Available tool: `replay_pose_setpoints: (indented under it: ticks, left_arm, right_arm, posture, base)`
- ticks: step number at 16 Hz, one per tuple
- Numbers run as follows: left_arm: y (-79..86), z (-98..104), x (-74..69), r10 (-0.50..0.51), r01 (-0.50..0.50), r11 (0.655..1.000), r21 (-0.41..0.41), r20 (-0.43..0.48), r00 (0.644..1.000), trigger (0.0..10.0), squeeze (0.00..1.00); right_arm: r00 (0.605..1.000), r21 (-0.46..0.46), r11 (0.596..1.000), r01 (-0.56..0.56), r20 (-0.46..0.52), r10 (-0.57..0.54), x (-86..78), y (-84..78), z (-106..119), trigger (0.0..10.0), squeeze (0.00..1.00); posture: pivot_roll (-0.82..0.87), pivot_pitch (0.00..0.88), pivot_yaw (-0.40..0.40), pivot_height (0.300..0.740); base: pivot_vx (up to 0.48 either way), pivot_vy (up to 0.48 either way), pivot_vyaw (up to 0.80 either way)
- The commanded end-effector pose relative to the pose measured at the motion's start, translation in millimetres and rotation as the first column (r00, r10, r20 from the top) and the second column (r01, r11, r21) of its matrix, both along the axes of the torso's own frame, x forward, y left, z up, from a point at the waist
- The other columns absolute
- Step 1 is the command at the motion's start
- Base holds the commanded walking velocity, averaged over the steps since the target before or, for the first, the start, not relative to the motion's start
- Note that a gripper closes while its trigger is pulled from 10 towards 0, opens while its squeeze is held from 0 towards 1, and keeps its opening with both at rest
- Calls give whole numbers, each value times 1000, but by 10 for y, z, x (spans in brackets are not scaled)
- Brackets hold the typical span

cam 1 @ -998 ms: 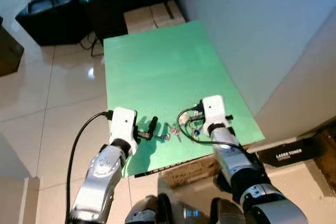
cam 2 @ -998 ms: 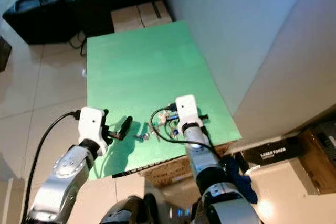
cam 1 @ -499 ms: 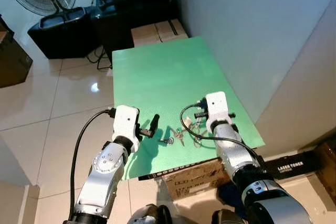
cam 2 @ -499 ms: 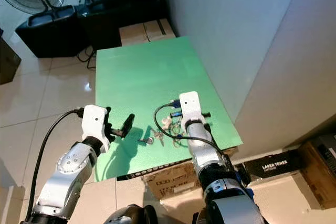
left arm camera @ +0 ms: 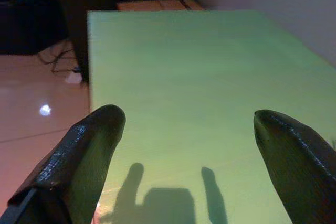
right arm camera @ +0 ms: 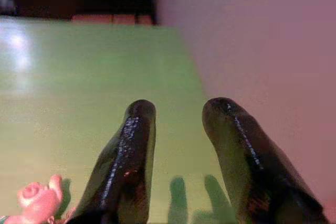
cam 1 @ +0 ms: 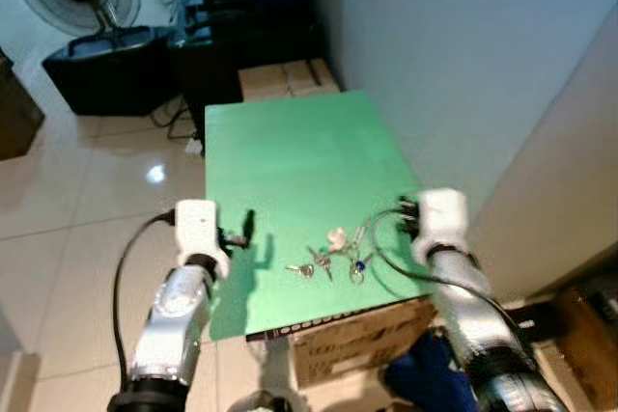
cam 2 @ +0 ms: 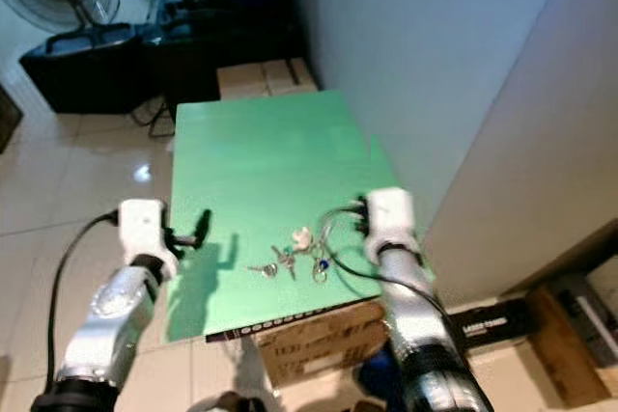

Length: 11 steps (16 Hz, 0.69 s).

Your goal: Hang keys on a hook

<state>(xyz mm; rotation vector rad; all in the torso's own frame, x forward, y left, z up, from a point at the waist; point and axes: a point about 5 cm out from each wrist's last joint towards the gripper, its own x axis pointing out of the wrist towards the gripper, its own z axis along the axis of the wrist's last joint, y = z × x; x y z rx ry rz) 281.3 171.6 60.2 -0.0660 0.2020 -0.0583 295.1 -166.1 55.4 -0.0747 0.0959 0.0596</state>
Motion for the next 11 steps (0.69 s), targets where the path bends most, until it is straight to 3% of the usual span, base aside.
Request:
replay_pose_setpoints:
  ticks: [1, 2, 3, 5, 11]
  left_arm:
    - [79, 125, 56, 33, -32, 999, -11, 61, 998, 10000, 0]
    - [142, 315, 118, 60, -52, 997, -65, 133, 989, 10000, 0]
    - [185, 492, 182, 76, -57, 993, -99, 196, 978, 10000, 0]
    - [163, 531, 233, 52, -32, 995, -96, 211, 976, 10000, 0]
    - [-8, 254, 240, 12, -2, 997, -78, 117, 993, 10000, 0]
  right_arm:
    - [995, 36, 999, -8, 101, 5, -16, -37, 189, 10000, 1000]
    - [982, 39, 999, 1, 188, -8, -77, -57, 353, 10000, 0]
    - [971, 37, 999, 5, 238, -14, -89, -29, 485, 10000, 0]
    - [970, 52, 999, -6, 244, -7, -61, 20, 517, 10000, 0]
    - [991, -8, 996, -90, 101, 90, 3, 161, 300, 10000, 0]
  posture:
    - [-127, 0, 46, 740]
    - [-145, 0, 63, 740]
    - [-154, 0, 79, 740]
    - [-169, 0, 104, 740]
    - [-172, 0, 72, 740]
  base:
    - [0, 0, 0]
    - [0, 0, 0]
    - [0, 0, 0]
    - [0, 0, 0]
    - [0, 0, 0]
